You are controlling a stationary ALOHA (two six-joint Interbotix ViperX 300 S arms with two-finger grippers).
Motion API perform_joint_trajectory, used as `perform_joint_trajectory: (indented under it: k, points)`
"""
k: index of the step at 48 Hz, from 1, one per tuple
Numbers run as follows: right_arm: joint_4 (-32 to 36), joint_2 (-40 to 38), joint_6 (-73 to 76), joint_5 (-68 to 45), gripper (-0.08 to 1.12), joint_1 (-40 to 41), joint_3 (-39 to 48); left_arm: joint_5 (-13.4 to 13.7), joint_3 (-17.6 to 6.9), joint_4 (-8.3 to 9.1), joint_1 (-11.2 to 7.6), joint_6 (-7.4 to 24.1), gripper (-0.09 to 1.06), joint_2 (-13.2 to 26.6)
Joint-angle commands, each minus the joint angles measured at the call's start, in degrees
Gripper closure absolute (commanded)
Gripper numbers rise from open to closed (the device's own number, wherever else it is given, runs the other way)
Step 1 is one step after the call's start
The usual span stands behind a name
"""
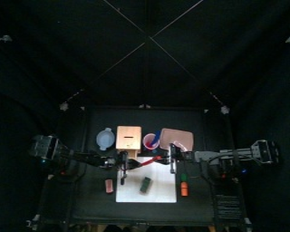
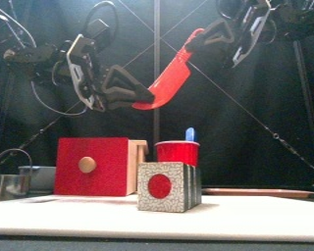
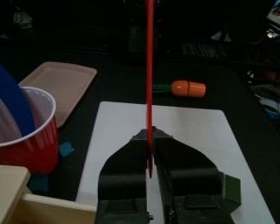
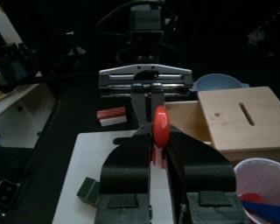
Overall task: Place sushi on board then cut the sushi with the knife then place the pieces on the plate
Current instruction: Cut the sushi into 4 pieces
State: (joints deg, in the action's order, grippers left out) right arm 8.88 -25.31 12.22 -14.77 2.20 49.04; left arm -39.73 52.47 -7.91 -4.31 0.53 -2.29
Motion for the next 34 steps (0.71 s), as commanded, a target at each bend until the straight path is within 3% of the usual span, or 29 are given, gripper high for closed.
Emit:
perform_joint_trajectory:
  k: [1,24,34]
  points:
    - [-0.4,-0.7,-0.1,-0.6,0.61,-0.1,0.2,-0.3,-0.4,0.00,0.09,-0.1,0.63,-2.4]
    - [-6.6,-0.6,0.0,1.2,0.61,-3.8,4.3,-0.2,3.4,0.88,0.79,3.9,0.63,-9.8]
    - [-8.9,-0.1,0.0,4.7,0.61,-5.7,4.7,2.0,3.8,0.88,0.79,4.3,0.63,-11.2]
